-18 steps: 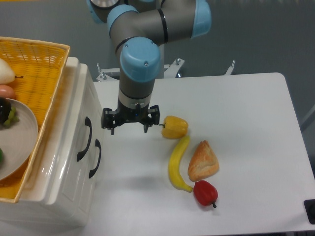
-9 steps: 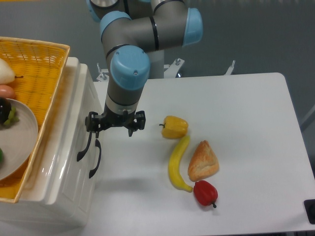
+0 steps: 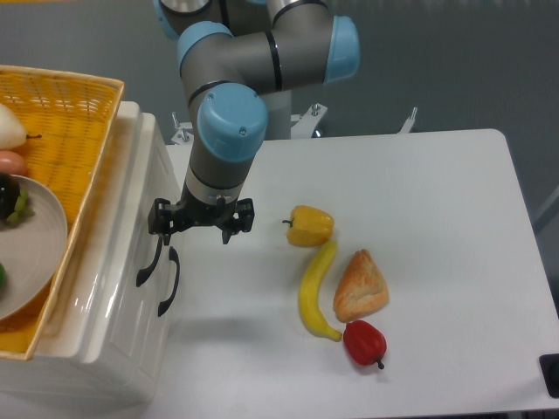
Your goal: Slide open the top white drawer
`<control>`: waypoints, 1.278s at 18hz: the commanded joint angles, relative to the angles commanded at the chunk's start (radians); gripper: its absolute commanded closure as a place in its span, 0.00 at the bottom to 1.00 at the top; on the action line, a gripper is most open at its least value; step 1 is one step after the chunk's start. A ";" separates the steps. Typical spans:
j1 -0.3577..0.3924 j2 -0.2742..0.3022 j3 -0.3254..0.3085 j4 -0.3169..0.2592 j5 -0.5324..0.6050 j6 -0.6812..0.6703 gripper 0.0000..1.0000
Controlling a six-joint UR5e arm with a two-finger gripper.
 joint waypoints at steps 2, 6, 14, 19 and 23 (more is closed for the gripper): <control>-0.003 0.000 0.005 0.003 -0.020 0.002 0.00; -0.005 -0.003 0.012 0.003 -0.023 0.015 0.00; -0.006 -0.006 0.012 0.020 -0.006 0.117 0.00; -0.008 -0.008 0.011 0.021 -0.005 0.135 0.00; -0.008 -0.009 0.012 0.025 -0.003 0.137 0.00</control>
